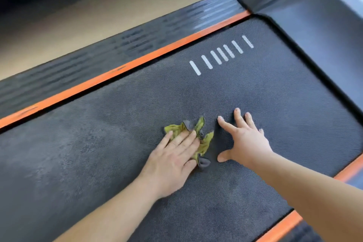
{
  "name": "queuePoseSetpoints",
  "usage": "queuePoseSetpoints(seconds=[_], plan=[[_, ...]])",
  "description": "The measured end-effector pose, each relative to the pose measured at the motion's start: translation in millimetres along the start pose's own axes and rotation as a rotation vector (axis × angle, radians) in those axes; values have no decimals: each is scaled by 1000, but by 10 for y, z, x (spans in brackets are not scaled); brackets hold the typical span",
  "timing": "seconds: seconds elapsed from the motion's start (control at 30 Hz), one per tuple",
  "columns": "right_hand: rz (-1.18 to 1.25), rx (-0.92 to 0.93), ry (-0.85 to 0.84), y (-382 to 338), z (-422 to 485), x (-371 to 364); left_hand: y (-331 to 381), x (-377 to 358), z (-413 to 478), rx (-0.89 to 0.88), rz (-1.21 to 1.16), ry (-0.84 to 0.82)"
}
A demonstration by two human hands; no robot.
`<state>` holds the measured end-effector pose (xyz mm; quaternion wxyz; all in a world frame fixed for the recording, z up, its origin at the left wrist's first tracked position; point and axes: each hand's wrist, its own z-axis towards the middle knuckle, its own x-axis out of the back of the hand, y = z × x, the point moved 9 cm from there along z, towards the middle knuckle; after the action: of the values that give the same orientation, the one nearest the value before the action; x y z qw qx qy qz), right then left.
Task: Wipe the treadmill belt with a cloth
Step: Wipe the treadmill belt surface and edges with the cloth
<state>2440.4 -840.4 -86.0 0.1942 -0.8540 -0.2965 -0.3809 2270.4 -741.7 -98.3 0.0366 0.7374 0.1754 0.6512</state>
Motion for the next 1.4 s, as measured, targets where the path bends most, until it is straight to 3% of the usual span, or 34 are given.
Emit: queuePoseSetpoints(seconds=[0.07, 0.17, 0.33, 0.37, 0.47, 0.53, 0.67, 0.77, 0.8, 0.9, 0.93, 0.97, 1.07, 1.13, 1.27, 1.3, 1.4], plan=[[-6, 5, -2, -10, -12, 2, 64, 17, -13, 43, -70, 7], [-8, 9, 16, -12, 2, 1, 103, 27, 14, 6, 7, 57], [-32, 18, 19, 8, -16, -8, -13, -88, 294, -173, 158, -54], [-31, 17, 18, 5, -18, -5, -166, -22, 390, -132, 179, -43], [-28, 16, 8, -2, -15, 1, -788, 248, 614, 264, 39, 30], [-28, 15, 7, 0, -6, -4, -717, 289, 597, 367, -67, 70], [-41, 25, 38, 6, -6, 10, 342, -59, 0, -114, 66, -53], [-63, 32, 39, 18, -6, 8, 211, -163, -88, -295, 131, -94], [-55, 31, 29, 19, -3, -2, 14, -98, 21, -219, 162, -52], [-35, 29, 24, 21, 14, -21, -529, 211, 281, 256, 58, 79], [-28, 23, 26, 29, 5, -21, -451, 194, 297, 297, 34, 78], [-25, 25, 31, 30, -1, -22, -246, 123, 274, 238, 35, 60], [-19, 51, 29, 28, -8, -4, 292, -100, 95, -160, 90, -67], [27, 56, 30, 82, -17, 44, 93, -66, 211, -229, 174, -59], [73, 10, 97, 278, -135, 95, -481, 242, 551, 315, 27, 71], [16, -20, 118, 320, -151, 76, -328, 196, 559, 332, 0, 95], [-95, -83, 106, 370, -134, 25, 550, -100, 416, -70, 26, -42]])
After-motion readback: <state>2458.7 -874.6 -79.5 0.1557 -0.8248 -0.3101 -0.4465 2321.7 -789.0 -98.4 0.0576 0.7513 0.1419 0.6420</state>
